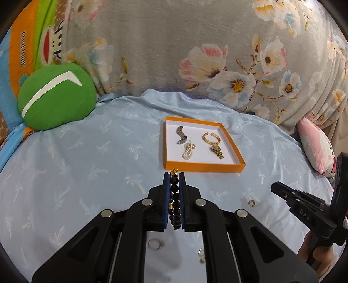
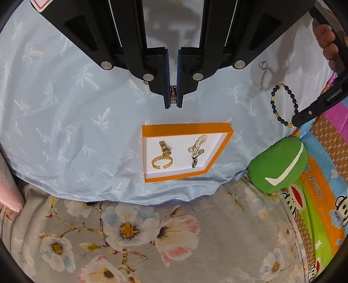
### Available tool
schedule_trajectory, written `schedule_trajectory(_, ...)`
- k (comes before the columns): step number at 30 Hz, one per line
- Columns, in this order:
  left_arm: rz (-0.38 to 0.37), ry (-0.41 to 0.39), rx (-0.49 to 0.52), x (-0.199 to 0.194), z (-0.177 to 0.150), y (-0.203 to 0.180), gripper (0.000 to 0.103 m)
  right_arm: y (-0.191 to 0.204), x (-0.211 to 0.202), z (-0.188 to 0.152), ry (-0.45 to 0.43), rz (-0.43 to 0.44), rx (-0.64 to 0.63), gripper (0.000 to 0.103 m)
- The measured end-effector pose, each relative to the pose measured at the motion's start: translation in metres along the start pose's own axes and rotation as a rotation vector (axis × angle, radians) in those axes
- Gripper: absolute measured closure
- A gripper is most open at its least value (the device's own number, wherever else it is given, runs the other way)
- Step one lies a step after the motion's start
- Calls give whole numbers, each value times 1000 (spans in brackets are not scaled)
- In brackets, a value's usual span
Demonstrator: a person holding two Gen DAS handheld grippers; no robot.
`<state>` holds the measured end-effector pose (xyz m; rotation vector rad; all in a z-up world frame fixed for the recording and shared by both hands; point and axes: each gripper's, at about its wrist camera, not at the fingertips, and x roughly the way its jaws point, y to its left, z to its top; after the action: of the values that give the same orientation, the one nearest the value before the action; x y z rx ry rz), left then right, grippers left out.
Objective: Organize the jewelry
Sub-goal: 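Grasp the gold earring with the right tool while the left tool carries the bracelet, then lower both items into the orange box and open both tools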
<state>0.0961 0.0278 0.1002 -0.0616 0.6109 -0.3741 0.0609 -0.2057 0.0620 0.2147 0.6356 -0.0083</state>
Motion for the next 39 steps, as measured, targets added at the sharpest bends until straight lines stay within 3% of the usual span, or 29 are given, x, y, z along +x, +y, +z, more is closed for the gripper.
schedule_trajectory(11, -72, 18, 30, 94, 60, -36, 96, -4, 76, 63, 19, 34, -10, 99)
schedule_trajectory(22, -57, 81, 50, 181, 62, -58, 96, -17, 144, 68, 87, 29, 16, 99)
schedule_trajectory(36, -15, 113, 66, 208, 53, -57, 96, -16, 161, 64, 102, -5, -18, 98)
schedule_trajectory(39, -3, 114, 58, 209, 52, -55, 80, -18, 158, 64, 85, -8, -14, 89)
